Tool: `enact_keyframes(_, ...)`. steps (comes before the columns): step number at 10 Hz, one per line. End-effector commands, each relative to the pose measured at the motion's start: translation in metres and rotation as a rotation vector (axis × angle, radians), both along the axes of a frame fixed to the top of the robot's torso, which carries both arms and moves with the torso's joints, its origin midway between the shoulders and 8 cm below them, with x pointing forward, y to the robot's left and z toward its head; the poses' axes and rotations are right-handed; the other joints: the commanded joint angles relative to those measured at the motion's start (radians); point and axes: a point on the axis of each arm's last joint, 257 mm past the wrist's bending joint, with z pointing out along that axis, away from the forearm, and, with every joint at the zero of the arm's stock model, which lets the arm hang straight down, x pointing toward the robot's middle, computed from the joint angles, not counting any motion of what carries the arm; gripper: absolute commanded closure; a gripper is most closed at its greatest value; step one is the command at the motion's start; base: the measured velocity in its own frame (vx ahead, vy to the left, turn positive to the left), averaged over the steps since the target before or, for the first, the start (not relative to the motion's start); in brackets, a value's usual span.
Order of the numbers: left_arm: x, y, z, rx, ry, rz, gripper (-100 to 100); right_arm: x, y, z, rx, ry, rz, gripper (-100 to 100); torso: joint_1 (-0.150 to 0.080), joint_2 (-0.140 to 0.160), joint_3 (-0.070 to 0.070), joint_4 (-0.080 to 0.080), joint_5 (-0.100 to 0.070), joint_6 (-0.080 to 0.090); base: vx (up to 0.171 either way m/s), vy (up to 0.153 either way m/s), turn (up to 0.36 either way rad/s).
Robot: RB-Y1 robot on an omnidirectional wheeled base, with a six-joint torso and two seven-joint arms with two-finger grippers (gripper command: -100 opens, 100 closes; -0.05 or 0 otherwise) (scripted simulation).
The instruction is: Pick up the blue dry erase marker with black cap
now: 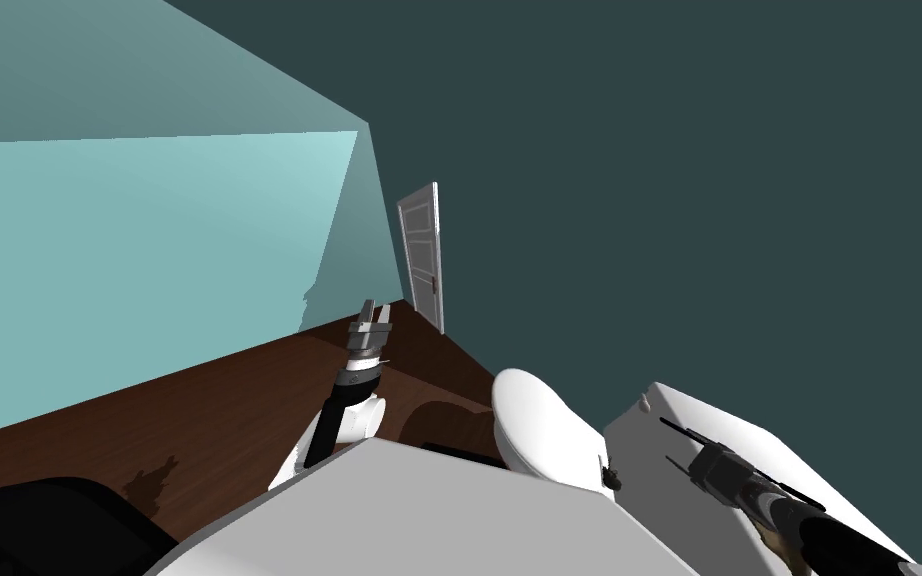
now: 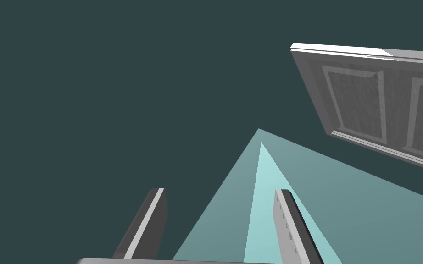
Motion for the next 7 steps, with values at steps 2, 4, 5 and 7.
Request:
enact_keyframes(2,0.0,0.0,0.0,0.0,0.0,0.0,0,-0.014,-0.028,0.006,-0.101,0.07,0.02,-100,0.0,0.0,0.0,0.0,0.0,0.0,0.072,0.005,0.053)
enact_keyframes(4,0.0,0.0,0.0,0.0,0.0,0.0,0,-0.019,-0.037,0.008,-0.133,0.092,0.027,-100,0.0,0.0,0.0,0.0,0.0,0.0,0.053,0.001,0.021)
enact_keyframes(5,0.0,0.0,0.0,0.0,0.0,0.0,0,-0.023,-0.045,0.011,-0.161,0.111,0.033,-100,-0.001,0.001,0.001,0.0,0.0,0.0,0.029,0.0,0.019)
enact_keyframes(7,0.0,0.0,0.0,0.0,0.0,0.0,0,-0.026,-0.05,0.013,-0.177,0.122,0.036,-100,-0.001,0.002,0.001,0.0,0.0,0.001,0.032,0.006,0.03)
